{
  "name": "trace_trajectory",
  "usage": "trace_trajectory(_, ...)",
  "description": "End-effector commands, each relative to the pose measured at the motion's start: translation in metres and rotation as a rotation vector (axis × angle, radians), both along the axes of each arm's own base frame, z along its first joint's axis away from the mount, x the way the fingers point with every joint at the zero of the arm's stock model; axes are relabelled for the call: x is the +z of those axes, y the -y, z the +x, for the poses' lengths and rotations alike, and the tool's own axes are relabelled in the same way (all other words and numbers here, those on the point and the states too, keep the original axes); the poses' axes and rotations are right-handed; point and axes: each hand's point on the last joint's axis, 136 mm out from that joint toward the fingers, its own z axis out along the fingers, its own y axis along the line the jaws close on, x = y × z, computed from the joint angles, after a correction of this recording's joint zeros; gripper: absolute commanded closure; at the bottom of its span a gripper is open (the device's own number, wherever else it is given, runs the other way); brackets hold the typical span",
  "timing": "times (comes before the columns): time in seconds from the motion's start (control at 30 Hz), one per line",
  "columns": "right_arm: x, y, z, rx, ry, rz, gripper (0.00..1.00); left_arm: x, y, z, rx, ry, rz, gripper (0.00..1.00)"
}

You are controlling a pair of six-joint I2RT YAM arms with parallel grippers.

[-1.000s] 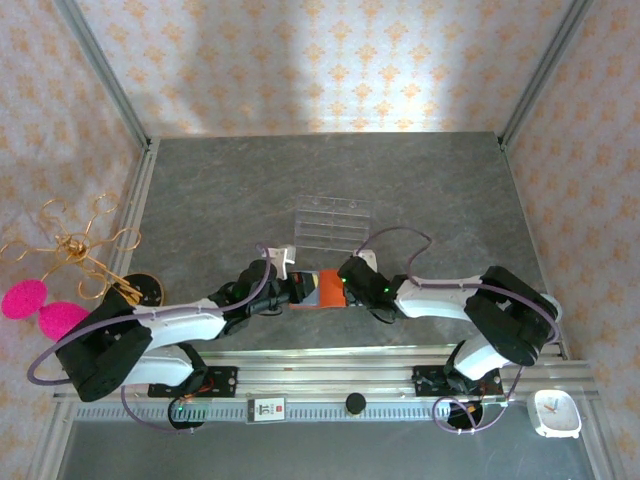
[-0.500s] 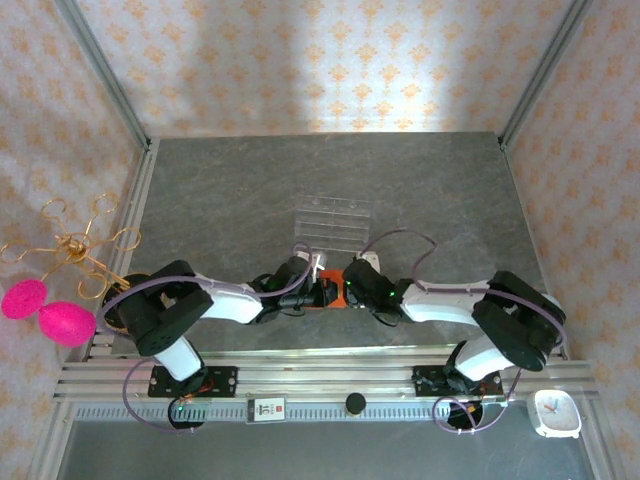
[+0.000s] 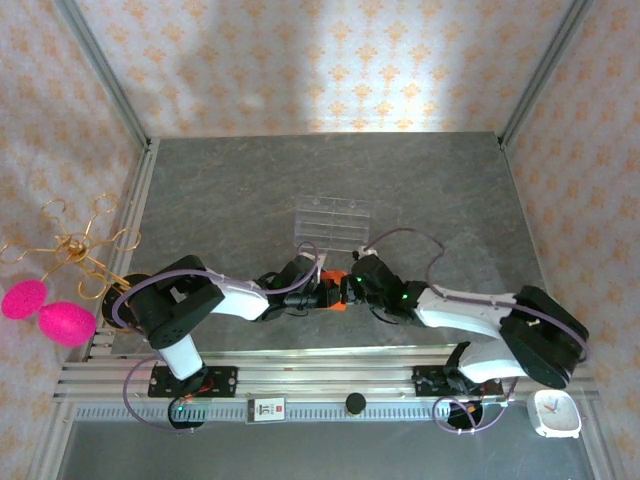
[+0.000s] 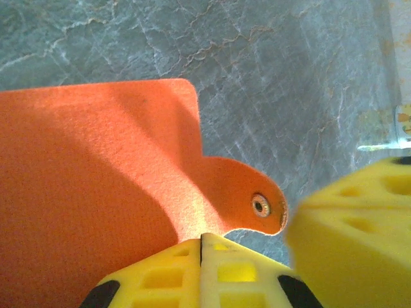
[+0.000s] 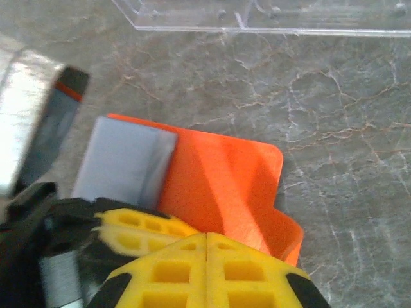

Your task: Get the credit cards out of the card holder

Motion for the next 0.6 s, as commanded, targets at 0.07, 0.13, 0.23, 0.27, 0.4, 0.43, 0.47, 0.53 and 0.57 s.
trace_trajectory(0.07, -0.045, 0.016, -0.004, -0.037, -0.108, -0.092, 1.0, 0.008, 0.003, 0.003, 0.006, 0.009, -0.016, 1.0)
trace_trajectory(0.13, -0.058, 0.023, -0.006, -0.055, -0.129, -0.135, 1.0, 0.013, 0.0, 0.004, 0.015, 0.023, -0.016, 1.0)
trace_trajectory(0.23, -0.071, 0.031, -0.007, -0.072, -0.144, -0.184, 1.0, 0.03, -0.001, 0.006, 0.029, 0.056, -0.055, 1.0)
trace_trajectory(0.27, -0.075, 0.034, -0.008, -0.077, -0.149, -0.2, 1.0, 0.038, -0.002, 0.006, 0.037, 0.067, -0.074, 1.0)
trace_trajectory(0.4, -0.079, 0.038, -0.008, -0.086, -0.153, -0.225, 1.0, 0.06, -0.029, 0.01, 0.141, 0.113, -0.12, 0.82)
trace_trajectory(0.43, -0.079, 0.039, -0.008, -0.086, -0.15, -0.227, 1.0, 0.06, -0.042, 0.011, 0.178, 0.115, -0.13, 0.74)
trace_trajectory(0.47, -0.079, 0.039, -0.008, -0.085, -0.148, -0.228, 1.0, 0.059, -0.056, 0.014, 0.212, 0.118, -0.133, 0.7)
trace_trajectory(0.53, -0.079, 0.039, -0.007, -0.079, -0.143, -0.232, 1.0, 0.05, -0.079, 0.014, 0.255, 0.109, -0.117, 0.66)
trace_trajectory(0.57, -0.079, 0.039, -0.007, -0.075, -0.143, -0.235, 1.0, 0.046, -0.09, 0.015, 0.274, 0.108, -0.113, 0.64)
